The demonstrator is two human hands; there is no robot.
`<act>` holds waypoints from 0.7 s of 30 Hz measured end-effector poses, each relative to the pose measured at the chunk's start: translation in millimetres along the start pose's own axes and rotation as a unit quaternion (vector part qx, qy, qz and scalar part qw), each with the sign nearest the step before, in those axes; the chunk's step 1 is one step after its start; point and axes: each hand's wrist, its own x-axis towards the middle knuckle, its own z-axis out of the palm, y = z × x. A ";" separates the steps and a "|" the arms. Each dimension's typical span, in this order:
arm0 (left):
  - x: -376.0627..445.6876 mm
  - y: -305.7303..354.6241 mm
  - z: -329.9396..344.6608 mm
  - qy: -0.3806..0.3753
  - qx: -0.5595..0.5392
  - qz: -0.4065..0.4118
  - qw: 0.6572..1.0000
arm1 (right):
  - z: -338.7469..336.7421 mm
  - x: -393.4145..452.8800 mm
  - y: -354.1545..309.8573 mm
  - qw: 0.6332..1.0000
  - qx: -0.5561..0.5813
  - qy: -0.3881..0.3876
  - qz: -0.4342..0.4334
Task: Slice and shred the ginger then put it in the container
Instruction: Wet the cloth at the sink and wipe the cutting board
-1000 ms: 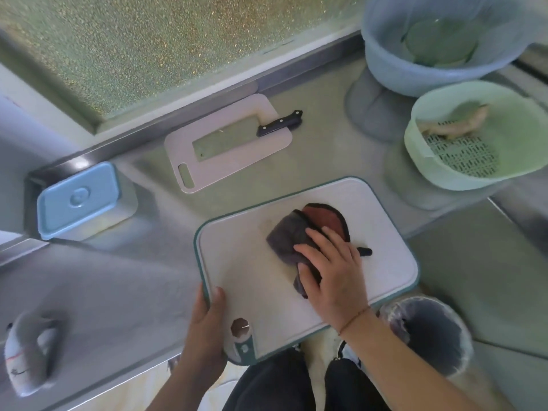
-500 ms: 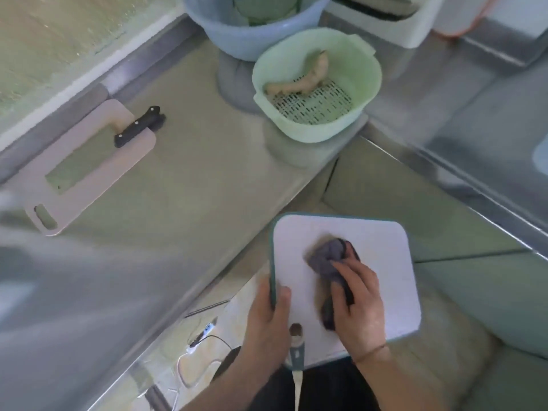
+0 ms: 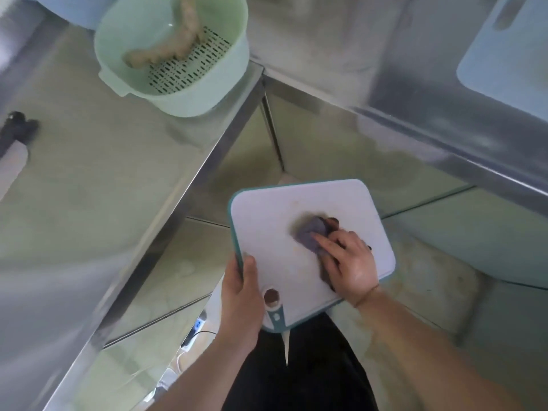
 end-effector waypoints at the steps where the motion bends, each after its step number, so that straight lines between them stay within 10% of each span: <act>1: 2.5 -0.9 -2.2 0.006 0.002 -0.002 1.000 | 1.8 0.1 23.7 0.996 -0.030 -0.011 0.086; 5: 1.4 -5.0 -12.5 0.012 0.039 0.016 0.999 | -0.3 14.0 61.6 0.851 -0.014 -0.087 0.517; 10: -5.3 -10.6 -9.0 0.003 0.080 0.035 0.996 | 6.6 20.7 -60.7 0.966 0.165 0.033 0.196; 15: -9.4 -10.4 -14.2 -0.012 0.111 0.040 0.993 | 21.3 19.1 -94.3 0.985 0.135 -0.032 -0.099; 18: -11.7 -10.7 -17.3 -0.017 0.103 0.032 0.994 | 31.9 19.0 -45.6 0.990 0.074 -0.039 -0.116; 21: -9.2 -12.2 -24.9 -0.006 0.081 0.015 0.997 | 34.0 23.2 33.4 0.980 -0.030 -0.087 0.179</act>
